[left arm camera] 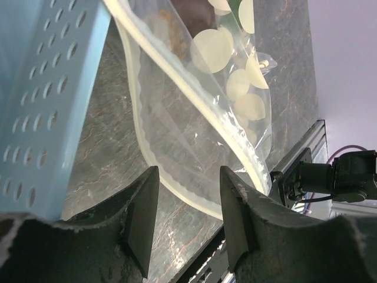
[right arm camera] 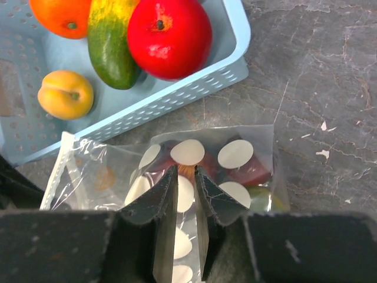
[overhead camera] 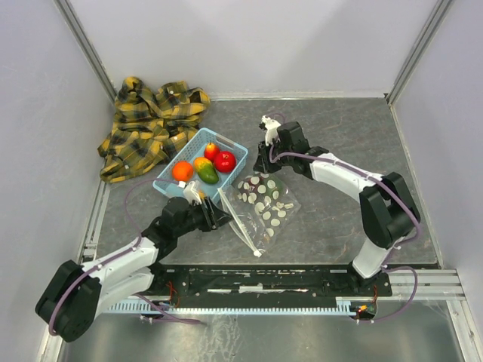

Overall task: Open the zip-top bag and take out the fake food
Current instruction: Pick up the fake fruit from the zipper food storage bag.

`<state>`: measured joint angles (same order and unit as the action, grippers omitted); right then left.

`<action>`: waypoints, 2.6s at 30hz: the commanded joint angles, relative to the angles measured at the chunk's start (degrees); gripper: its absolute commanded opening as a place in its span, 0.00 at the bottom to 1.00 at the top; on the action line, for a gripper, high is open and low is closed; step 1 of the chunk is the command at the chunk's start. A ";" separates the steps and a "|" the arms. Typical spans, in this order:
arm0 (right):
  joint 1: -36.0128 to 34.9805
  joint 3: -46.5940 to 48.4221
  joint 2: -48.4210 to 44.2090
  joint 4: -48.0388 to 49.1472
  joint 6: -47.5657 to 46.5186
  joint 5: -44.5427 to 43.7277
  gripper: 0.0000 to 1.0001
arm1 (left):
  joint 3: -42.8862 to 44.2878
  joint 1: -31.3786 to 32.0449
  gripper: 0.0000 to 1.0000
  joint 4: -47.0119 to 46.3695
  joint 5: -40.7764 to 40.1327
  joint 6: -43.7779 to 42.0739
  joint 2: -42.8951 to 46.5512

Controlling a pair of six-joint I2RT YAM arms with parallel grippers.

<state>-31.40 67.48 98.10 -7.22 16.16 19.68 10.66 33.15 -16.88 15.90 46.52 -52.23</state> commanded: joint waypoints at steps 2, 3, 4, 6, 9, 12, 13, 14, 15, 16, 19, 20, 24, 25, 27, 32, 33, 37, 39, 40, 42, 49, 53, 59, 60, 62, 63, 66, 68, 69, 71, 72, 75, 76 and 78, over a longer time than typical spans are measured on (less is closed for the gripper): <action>-0.47 3.61 3.07 -1.65 -2.05 -1.55 0.23 | 0.38 1.92 0.52 -9.32 -1.48 1.72 -2.43; -0.46 3.54 3.37 -1.70 -2.09 -1.64 0.23 | 0.37 2.32 0.52 -9.74 -1.99 1.85 -2.88; -0.56 3.49 3.72 -1.66 -2.29 -1.77 0.23 | 0.22 2.76 0.52 -10.33 -2.32 2.10 -3.48; -0.62 4.04 4.65 -2.18 -2.84 -1.84 0.23 | 0.03 3.57 0.52 -12.06 -2.77 2.44 -5.16; -0.85 5.36 6.21 -4.19 -4.24 -1.67 0.22 | 0.15 4.67 0.52 -14.64 -3.76 2.67 -7.97; -1.02 4.70 6.41 -4.57 -5.11 -1.20 0.22 | 0.88 5.19 0.53 -16.41 -4.71 2.47 -10.92; -1.04 4.12 6.32 -4.43 -5.23 -0.81 0.21 | 1.15 5.33 0.54 -16.73 -5.08 2.26 -11.65; -1.06 3.65 6.31 -4.24 -5.45 -0.34 0.21 | 1.39 5.41 0.56 -16.91 -5.53 2.06 -12.28; -1.15 3.23 6.38 -4.21 -5.65 0.19 0.21 | 1.61 5.43 0.57 -17.26 -5.87 1.81 -12.81; -1.29 2.81 6.44 -4.07 -5.88 0.57 0.21 | 1.75 5.48 0.59 -17.75 -6.23 1.47 -13.23; -1.67 1.20 6.12 -3.49 -5.92 1.54 0.21 | 2.19 5.65 0.62 -19.01 -7.19 1.05 -13.91; -1.70 0.53 5.68 -3.30 -5.96 1.79 0.21 | 2.40 5.64 0.62 -19.39 -7.25 0.91 -14.15; -1.83 -2.76 3.62 -1.85 -5.80 2.71 0.21 | 3.60 6.21 0.64 -19.84 -7.16 0.51 -15.72; -1.83 -3.63 3.14 -1.52 -5.75 2.95 0.21 | 3.78 6.35 0.64 -19.90 -7.16 0.48 -16.30; -1.97 -5.20 1.96 -0.75 -5.51 3.27 0.21 | 4.01 6.71 0.64 -20.21 -7.21 0.56 -17.56; -2.00 -8.75 -0.56 1.21 -4.78 4.23 0.21 | 4.60 8.42 0.67 -20.37 -8.80 0.62 -19.28; -2.08 -9.04 -0.91 1.23 -4.80 4.31 0.21 | 4.83 8.76 0.68 -20.12 -9.11 0.36 -19.41; -2.12 -9.83 -2.02 1.37 -4.61 4.23 0.21 | 5.78 9.96 0.69 -17.86 -10.29 -1.27 -18.09; -2.09 -10.56 -2.49 1.85 -4.33 4.22 0.21 | 6.09 10.54 0.69 -16.57 -10.93 -2.10 -17.07; -2.09 -10.93 -2.68 2.12 -4.16 4.22 0.21 | 6.20 10.83 0.69 -15.84 -11.38 -2.47 -16.35; -2.09 -11.54 -2.87 2.94 -3.76 4.14 0.21 | 6.46 11.14 0.69 -14.70 -12.12 -3.10 -15.61; -2.09 -12.10 -2.59 4.14 -3.16 4.14 0.22 | 9.01 11.96 0.65 -11.63 -13.07 -4.35 -15.03; -2.14 -11.76 -2.15 4.08 -3.16 4.44 0.22 | 9.99 12.12 0.64 -11.59 -13.48 -4.80 -16.60; -2.12 -11.82 -2.08 4.00 -3.16 4.73 0.22 | 12.67 12.24 0.66 -7.00 -16.65 -7.88 -18.75; -2.09 -11.76 -2.05 3.92 -3.29 4.75 0.22 | 12.96 12.26 0.67 -6.61 -17.00 -8.47 -18.90; -2.15 -11.83 -1.97 3.91 -3.37 4.75 0.22 | 13.39 12.29 0.68 -6.43 -17.25 -9.60 -19.25; -2.12 -11.83 -1.88 4.09 -3.33 4.75 0.22 | 13.61 12.28 0.68 -6.28 -17.41 -10.13 -19.42; -2.09 -12.01 -1.62 4.65 -2.88 5.05 0.22 | 14.42 12.29 0.68 -5.39 -17.57 -12.36 -19.62; -2.13 -12.04 -1.64 5.08 -2.65 5.10 0.22 | 14.68 12.25 0.68 -4.72 -17.93 -13.73 -19.27; -2.11 -11.95 -1.68 5.07 -2.59 5.18 0.22 | 14.47 12.33 0.68 -4.66 -17.93 -14.33 -18.98; -2.09 -12.06 -1.85 5.15 -2.67 5.14 0.22 | 14.00 12.29 0.68 -4.65 -17.84 -15.34 -17.88; -2.09 -12.07 -1.94 5.20 -2.71 5.11 0.22 | 13.78 12.29 0.68 -4.65 -17.64 -15.82 -17.56; -2.10 -12.00 -1.82 5.23 -2.64 5.19 0.22 | 13.32 12.27 0.71 -4.71 -16.99 -16.69 -17.05; -2.17 -12.01 -1.90 5.33 -2.63 5.19 0.22 | 13.23 12.25 0.72 -4.73 -16.84 -16.84 -17.03; -2.11 -11.94 -1.95 5.48 -2.65 5.07 0.22 | 13.04 12.27 0.73 -5.09 -16.45 -17.04 -16.90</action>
<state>-33.01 55.46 97.45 -4.25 12.82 23.55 23.20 45.12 -20.23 -0.10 33.45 -70.61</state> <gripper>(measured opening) 0.223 0.718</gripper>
